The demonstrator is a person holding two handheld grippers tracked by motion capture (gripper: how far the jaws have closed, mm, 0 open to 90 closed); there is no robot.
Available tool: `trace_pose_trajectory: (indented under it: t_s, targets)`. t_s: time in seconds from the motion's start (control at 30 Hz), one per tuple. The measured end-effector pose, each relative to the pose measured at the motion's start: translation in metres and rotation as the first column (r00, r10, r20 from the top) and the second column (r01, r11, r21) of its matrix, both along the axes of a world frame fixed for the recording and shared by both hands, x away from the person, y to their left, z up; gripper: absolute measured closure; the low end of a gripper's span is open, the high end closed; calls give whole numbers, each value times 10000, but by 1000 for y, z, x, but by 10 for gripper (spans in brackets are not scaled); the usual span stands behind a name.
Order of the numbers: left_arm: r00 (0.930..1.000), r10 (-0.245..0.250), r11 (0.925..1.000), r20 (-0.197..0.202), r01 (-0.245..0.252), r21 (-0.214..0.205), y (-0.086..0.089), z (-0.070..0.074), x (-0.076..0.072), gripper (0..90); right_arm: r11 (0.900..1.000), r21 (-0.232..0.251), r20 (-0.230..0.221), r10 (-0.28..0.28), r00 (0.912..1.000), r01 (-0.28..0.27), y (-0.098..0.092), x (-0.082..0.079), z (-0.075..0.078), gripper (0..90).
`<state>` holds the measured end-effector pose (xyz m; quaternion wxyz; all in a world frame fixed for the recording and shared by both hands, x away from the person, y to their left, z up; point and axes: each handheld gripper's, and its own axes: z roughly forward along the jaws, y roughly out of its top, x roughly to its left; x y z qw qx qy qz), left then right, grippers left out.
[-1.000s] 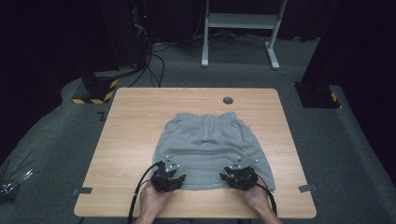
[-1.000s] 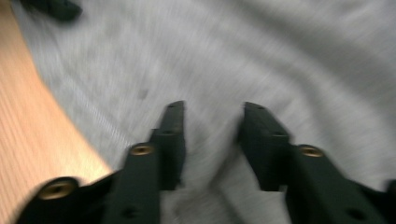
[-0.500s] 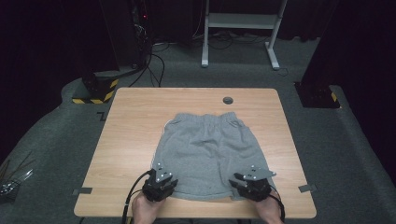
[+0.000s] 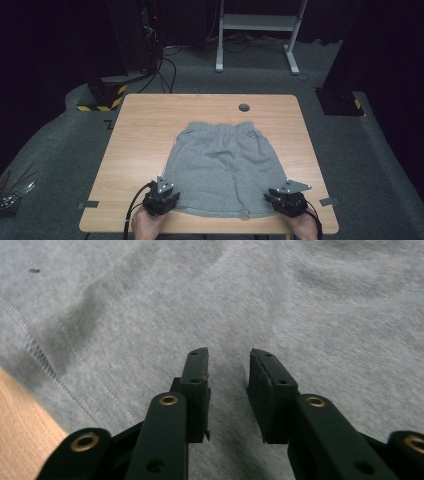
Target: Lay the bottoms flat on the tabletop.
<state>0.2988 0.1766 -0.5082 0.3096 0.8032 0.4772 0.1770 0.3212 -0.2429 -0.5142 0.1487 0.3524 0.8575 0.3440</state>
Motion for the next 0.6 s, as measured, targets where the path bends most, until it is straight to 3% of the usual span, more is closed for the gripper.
trace_pose_trajectory:
  t_s: [0.07,0.13,0.2,0.33,0.43,0.53,0.6]
  targets:
    - [9997,-200,9997,104,201,-107,-9,1,6,562,9995,296,106,-110,9999,107,7,5,4,617]
    - [9985,-544,9985,81,543,86,-20,0,10,559,9988,476,479,125,9988,-148,25,12,9,606]
    - [9966,-816,9962,107,812,302,-30,-3,12,647,9964,569,589,599,9965,-633,47,18,12,609]
    - [9933,-1150,9915,-121,1156,590,-28,0,10,875,9900,238,568,1375,9889,-1391,86,28,10,641]
    - [9930,-1168,9911,-192,1178,628,-20,1,2,894,9827,-112,389,1851,9819,-1848,105,29,4,698]
    - [9931,-1144,9911,-239,1157,654,-13,2,-3,893,9600,-477,422,2779,9597,-2759,117,22,-2,859]
    - [9926,-1188,9913,-249,1200,542,-13,2,-2,881,9423,-646,372,3312,9428,-3284,122,16,-1,892]
